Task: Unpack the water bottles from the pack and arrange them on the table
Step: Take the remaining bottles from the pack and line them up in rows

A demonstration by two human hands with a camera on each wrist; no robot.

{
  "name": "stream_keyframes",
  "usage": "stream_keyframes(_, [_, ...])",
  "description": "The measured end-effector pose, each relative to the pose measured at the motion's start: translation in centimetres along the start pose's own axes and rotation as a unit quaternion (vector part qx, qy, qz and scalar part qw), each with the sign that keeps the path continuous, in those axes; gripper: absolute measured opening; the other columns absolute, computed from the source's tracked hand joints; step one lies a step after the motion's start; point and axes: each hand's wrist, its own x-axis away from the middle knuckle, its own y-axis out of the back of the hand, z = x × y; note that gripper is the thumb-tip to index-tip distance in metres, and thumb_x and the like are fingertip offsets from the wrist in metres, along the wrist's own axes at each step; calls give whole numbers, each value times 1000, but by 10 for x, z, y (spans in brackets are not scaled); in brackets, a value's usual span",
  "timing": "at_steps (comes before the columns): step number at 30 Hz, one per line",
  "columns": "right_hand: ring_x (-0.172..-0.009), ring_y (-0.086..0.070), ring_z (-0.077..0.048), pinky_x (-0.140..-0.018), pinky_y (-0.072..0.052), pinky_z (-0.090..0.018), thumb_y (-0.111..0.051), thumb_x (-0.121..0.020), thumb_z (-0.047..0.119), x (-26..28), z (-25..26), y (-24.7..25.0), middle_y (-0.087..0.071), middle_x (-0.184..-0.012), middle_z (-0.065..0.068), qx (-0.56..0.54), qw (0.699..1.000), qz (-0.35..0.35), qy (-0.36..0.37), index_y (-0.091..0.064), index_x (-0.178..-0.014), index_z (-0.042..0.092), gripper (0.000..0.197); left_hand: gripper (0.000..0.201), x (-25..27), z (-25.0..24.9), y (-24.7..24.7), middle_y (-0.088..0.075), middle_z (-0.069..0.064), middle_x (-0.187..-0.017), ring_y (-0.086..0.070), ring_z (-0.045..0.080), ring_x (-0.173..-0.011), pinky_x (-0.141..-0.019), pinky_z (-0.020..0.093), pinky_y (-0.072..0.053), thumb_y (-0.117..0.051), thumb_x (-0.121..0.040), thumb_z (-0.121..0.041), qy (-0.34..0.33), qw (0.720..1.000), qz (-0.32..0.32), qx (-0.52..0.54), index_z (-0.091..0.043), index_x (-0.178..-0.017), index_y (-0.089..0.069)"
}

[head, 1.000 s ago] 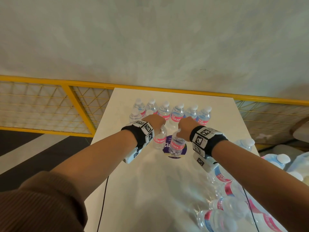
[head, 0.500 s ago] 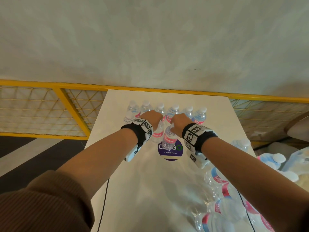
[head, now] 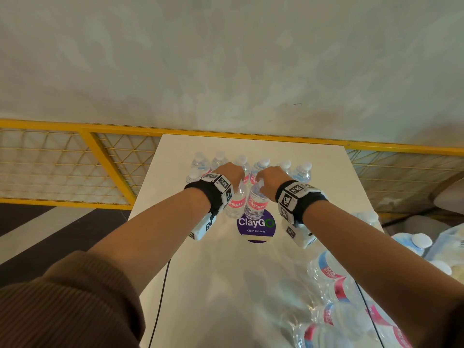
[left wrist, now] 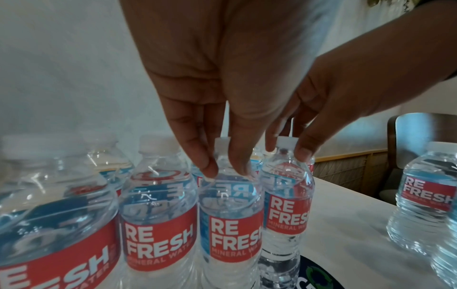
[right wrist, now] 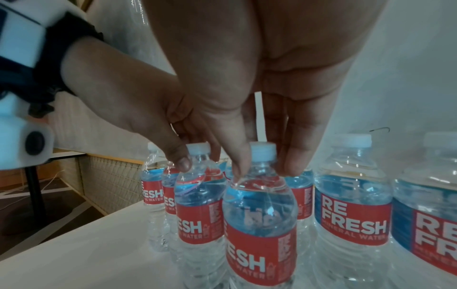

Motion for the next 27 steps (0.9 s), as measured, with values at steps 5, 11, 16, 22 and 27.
stream_keyframes(5, [-108, -59, -29, -91, -49, -33, -55, -91, 19, 0, 1, 2, -62, -118, -12, -3, 1000, 8, 7, -60, -121, 9, 32, 18, -4, 0, -2, -67, 14, -109, -63, 30, -103, -73, 27, -39, -54, -92, -11, 6, 1000, -11, 2, -3, -106, -63])
stream_keyframes(11, [-112, -59, -29, -93, -48, -33, -55, -91, 13, 0, -3, 0, -57, -127, -12, -18, 1000, -10, 14, -58, -127, 15, 36, 34, -3, 2, -3, -64, 11, -115, -61, 29, -108, -80, 30, -46, -65, -85, -16, 18, 999, -17, 29, -9, -118, -61])
stream_keyframes(16, [-107, -60, -29, -86, -49, -32, -55, -92, 18, -4, -4, -3, -60, -121, -13, 3, 1000, 9, 9, -58, -124, 13, 32, 22, -7, 1, -3, -67, 13, -110, -63, 29, -104, -74, 28, -43, -64, -86, -13, 24, 999, -14, 23, -5, -106, -64])
stream_keyframes(22, [-112, -58, -30, -95, -46, -34, -52, -94, 14, -10, -3, -5, -59, -125, -12, 11, 1000, 0, 12, -56, -128, 17, 34, 19, -9, 2, 0, -67, 12, -108, -62, 29, -103, -73, 27, -39, -64, -86, -16, 19, 1000, -2, 20, -4, -101, -65])
stream_keyframes(27, [-101, -63, -29, -86, -51, -33, -53, -93, 18, -14, -6, -8, -63, -115, -12, 18, 1000, -1, 10, -60, -120, 15, 29, 18, -13, 4, -2, -68, 12, -105, -63, 29, -100, -71, 27, -41, -65, -86, -18, 30, 999, -3, 19, -5, -98, -65])
